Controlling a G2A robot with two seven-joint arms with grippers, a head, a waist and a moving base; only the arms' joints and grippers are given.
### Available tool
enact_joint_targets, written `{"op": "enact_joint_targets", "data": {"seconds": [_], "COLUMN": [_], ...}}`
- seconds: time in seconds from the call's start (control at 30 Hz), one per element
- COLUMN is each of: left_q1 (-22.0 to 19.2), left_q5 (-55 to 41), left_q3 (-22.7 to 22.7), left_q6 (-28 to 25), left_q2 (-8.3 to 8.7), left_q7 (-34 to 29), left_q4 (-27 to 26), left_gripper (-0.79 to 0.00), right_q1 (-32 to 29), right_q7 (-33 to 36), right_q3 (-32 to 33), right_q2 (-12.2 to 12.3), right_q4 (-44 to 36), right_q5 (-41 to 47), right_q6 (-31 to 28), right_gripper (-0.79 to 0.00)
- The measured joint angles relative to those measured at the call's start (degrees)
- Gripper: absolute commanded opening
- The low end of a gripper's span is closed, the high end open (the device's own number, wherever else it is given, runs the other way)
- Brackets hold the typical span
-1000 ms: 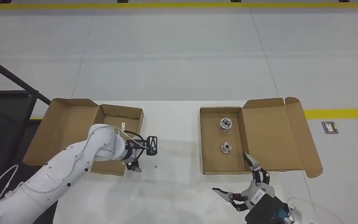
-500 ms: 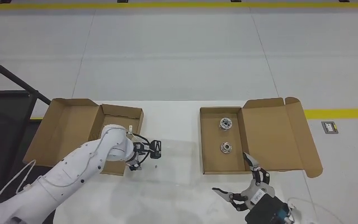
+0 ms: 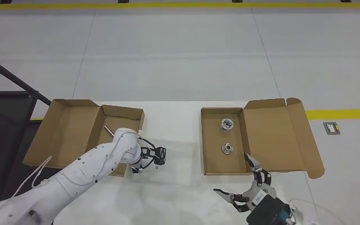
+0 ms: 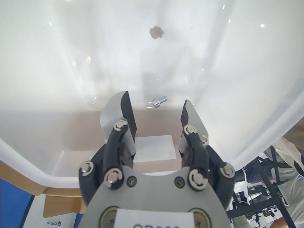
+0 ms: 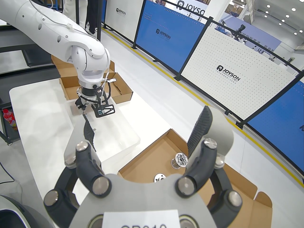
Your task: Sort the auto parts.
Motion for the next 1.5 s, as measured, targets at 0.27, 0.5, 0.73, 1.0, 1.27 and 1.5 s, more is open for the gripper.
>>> {"op": "enact_joint_targets", "data": {"seconds": [0.27, 0.5, 0.73, 1.0, 1.27, 1.5], "left_q1": [0.23, 0.63, 0.83, 0.94, 1.4, 0.75], "left_q5": [2.51, 5.54, 9.35, 12.84, 14.39, 14.41], "left_q3": [0.0, 0.0, 0.0, 0.0, -0.01, 0.01], "left_q6": [-1.95, -4.32, -6.71, -8.04, -8.03, -8.03], "left_q2": [-1.86, -2.92, -3.9, -5.79, -8.06, -9.55], "left_q7": [1.95, 4.3, 6.7, 8.05, 8.03, 8.03], "left_q4": [3.45, 5.76, 8.03, 11.18, 14.47, 16.23], "left_gripper": [-0.357, -0.372, -0.4, -0.434, -0.573, -0.785], "right_q1": [0.0, 0.0, 0.0, 0.0, 0.0, 0.0], "right_q7": [0.0, 0.0, 0.0, 0.0, 0.0, 0.0], "right_q3": [0.0, 0.0, 0.0, 0.0, 0.0, 0.0], "right_q2": [0.0, 0.0, 0.0, 0.0, 0.0, 0.0], "right_q4": [0.0, 0.0, 0.0, 0.0, 0.0, 0.0], "right_q5": [0.0, 0.0, 0.0, 0.0, 0.0, 0.0], "right_q6": [0.0, 0.0, 0.0, 0.0, 0.0, 0.0], "right_gripper": [0.0, 0.0, 0.0, 0.0, 0.0, 0.0]}}
